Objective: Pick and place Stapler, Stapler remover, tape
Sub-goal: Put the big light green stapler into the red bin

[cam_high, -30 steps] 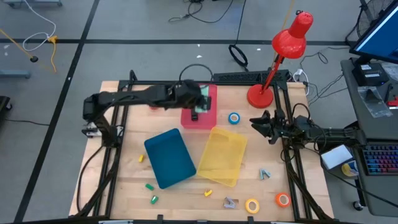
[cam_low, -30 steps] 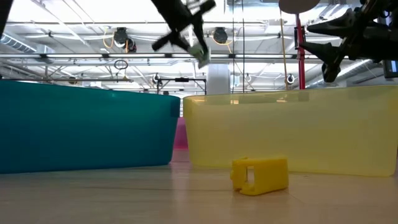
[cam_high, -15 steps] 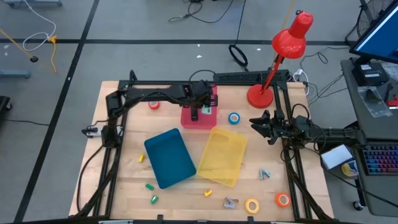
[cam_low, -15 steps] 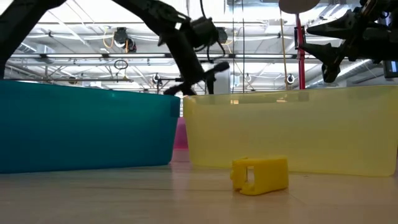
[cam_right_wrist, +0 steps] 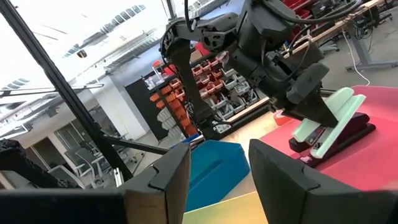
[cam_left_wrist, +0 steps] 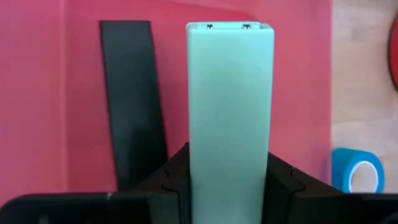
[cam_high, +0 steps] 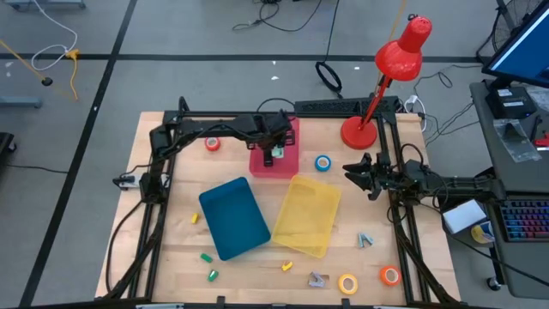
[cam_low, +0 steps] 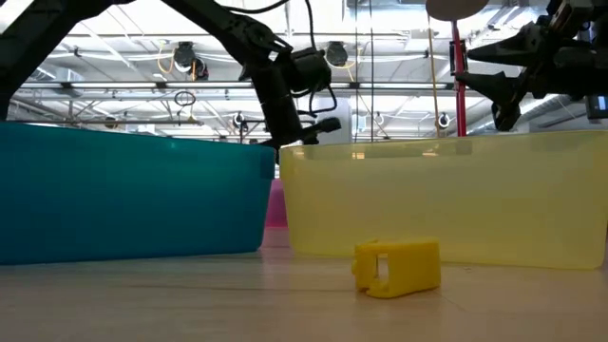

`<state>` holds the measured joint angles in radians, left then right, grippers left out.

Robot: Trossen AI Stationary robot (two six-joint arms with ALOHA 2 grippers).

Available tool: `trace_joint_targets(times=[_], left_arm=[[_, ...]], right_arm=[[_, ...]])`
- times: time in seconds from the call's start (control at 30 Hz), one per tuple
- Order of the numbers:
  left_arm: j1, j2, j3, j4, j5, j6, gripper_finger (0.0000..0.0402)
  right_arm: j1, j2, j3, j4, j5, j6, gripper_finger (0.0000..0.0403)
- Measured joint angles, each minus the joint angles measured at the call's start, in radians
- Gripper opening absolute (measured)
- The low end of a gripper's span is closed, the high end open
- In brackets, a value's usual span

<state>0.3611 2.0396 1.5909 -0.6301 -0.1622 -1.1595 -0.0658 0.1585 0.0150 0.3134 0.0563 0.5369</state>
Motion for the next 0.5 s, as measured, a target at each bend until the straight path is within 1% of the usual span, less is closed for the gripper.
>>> trace_joint_targets(times=[0.1,0.5], left_arm=[[0.001,0.0,0.0,-0.02,0.003,-0.003,0.012],[-0.002,0.005,0.0,-0.015,0.008,-0.017,0.012]], right_arm=[[0.0,0.0,0.0,0.002,0.0,0.0,0.0157],[0.0,0.0,0.0,0.002,0.0,-0.002,0.0157]])
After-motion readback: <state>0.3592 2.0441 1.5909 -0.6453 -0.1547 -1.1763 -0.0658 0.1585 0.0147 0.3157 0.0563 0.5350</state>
